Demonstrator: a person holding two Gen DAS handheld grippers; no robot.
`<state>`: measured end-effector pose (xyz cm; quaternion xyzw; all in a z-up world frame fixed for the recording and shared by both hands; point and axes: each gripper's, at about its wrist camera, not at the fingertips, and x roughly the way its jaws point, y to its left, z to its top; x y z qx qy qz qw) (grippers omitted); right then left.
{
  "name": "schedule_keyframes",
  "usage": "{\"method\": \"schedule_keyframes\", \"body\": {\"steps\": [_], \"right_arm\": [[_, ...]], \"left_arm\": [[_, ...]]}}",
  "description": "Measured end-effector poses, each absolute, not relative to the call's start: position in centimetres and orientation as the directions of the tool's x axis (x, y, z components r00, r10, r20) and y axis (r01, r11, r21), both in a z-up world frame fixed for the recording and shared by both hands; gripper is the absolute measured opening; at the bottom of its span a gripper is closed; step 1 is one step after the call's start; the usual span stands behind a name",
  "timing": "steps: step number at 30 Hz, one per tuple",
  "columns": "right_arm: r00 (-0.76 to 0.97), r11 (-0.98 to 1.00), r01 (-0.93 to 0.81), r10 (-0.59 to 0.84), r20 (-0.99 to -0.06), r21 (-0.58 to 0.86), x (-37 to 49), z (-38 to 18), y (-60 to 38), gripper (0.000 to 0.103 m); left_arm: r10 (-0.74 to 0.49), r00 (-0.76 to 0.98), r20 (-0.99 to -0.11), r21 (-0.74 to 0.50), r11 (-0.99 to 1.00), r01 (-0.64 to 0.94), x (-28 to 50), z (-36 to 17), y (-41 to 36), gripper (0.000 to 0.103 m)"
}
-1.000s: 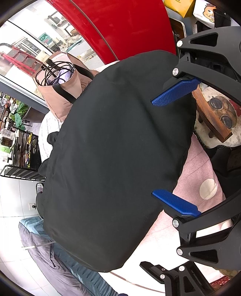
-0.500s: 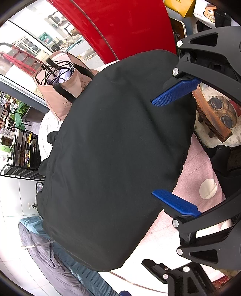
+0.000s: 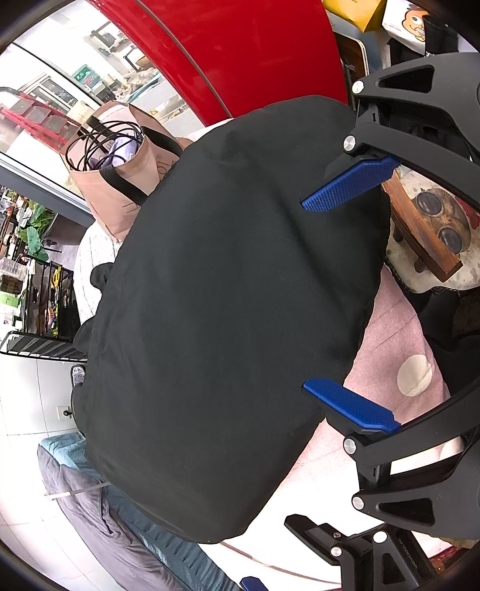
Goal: Fold large clothes
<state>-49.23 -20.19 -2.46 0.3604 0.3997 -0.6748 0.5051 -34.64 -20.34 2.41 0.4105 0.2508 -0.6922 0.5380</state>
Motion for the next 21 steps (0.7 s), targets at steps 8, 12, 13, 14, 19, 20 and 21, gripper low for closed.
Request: {"method": "schedule_keyframes", "body": {"steps": [8,12,13,14,19,20,21], "right_arm": [[-0.232,-0.162,0.970,-0.392,-0.890,-0.181,-49.08,-2.63,-20.10,0.091],[-0.232,-0.166,0.970,-0.392,-0.890,-0.179,-49.04,-2.68,-19.98,0.091],[-0.232,-0.168,0.969,-0.392,-0.890,-0.179,-49.06,-2.67,-19.97,0.091],[-0.232,-0.169,0.969,-0.393,-0.890,-0.179,-49.05,-2.66,-19.91,0.091],[-0.232,-0.170,0.969,-0.392,-0.890,-0.177,-49.04,-2.66,-19.85,0.091],[-0.231,-0.169,0.970,-0.392,-0.890,-0.177,-49.03,-2.65,-19.86,0.091],[-0.232,-0.168,0.970,-0.393,-0.890,-0.179,-48.99,-2.63,-19.77,0.091]], "left_arm": [[-0.533,-0.099,-0.840,0.083,-0.306,0.949,-34.62,2.39,-20.25,0.097],[-0.538,-0.099,-0.837,0.085,-0.307,0.948,-34.72,2.45,-20.18,0.097],[-0.538,-0.099,-0.837,0.085,-0.306,0.948,-34.71,2.41,-20.17,0.097],[-0.537,-0.100,-0.838,0.083,-0.307,0.948,-34.71,2.40,-20.18,0.097],[-0.538,-0.098,-0.837,0.088,-0.309,0.947,-34.86,2.37,-20.20,0.097],[-0.539,-0.097,-0.837,0.088,-0.307,0.947,-34.85,2.37,-20.21,0.097],[-0.540,-0.095,-0.836,0.089,-0.305,0.948,-34.85,2.37,-20.21,0.097]]}}
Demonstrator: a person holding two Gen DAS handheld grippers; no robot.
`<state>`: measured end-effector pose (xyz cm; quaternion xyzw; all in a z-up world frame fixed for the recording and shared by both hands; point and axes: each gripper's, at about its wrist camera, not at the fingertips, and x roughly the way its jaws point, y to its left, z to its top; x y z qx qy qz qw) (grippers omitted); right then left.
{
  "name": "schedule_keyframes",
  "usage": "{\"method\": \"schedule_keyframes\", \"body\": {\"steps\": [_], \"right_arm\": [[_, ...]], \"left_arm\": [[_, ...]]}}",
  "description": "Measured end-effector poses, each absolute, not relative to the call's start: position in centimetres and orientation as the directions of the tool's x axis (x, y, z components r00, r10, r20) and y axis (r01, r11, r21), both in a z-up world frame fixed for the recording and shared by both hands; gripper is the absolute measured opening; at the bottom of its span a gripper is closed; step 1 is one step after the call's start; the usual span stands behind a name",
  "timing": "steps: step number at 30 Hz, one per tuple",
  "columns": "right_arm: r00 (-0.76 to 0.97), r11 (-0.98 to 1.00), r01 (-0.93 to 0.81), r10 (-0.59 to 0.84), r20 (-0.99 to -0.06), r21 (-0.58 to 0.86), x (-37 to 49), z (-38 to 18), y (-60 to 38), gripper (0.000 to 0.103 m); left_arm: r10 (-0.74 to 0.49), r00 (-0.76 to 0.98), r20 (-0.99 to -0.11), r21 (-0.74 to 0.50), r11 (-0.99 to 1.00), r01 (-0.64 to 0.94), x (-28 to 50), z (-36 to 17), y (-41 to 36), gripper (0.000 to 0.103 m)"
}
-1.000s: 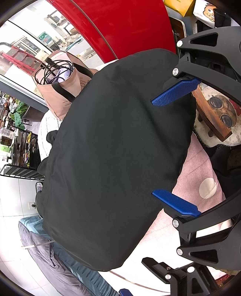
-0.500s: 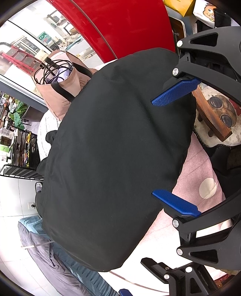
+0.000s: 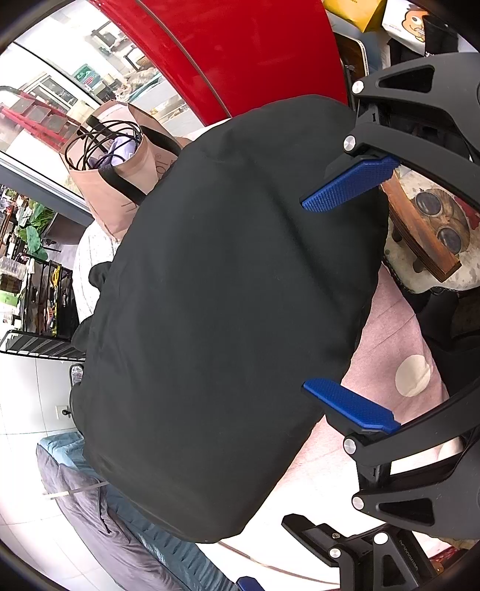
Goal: Fold large clothes
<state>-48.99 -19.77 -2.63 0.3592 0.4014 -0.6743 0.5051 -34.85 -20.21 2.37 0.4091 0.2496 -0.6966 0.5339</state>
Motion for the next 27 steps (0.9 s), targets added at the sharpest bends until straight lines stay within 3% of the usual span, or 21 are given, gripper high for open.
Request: {"method": "schedule_keyframes", "body": {"steps": [27], "right_arm": [[-0.240,-0.178,0.967,-0.396,-0.886,-0.182,-49.11,-2.39,-19.60,0.091]], "left_arm": [[-0.540,-0.020,-0.841,0.139,-0.252,0.958,-34.52,2.35,-20.63,0.097]]}}
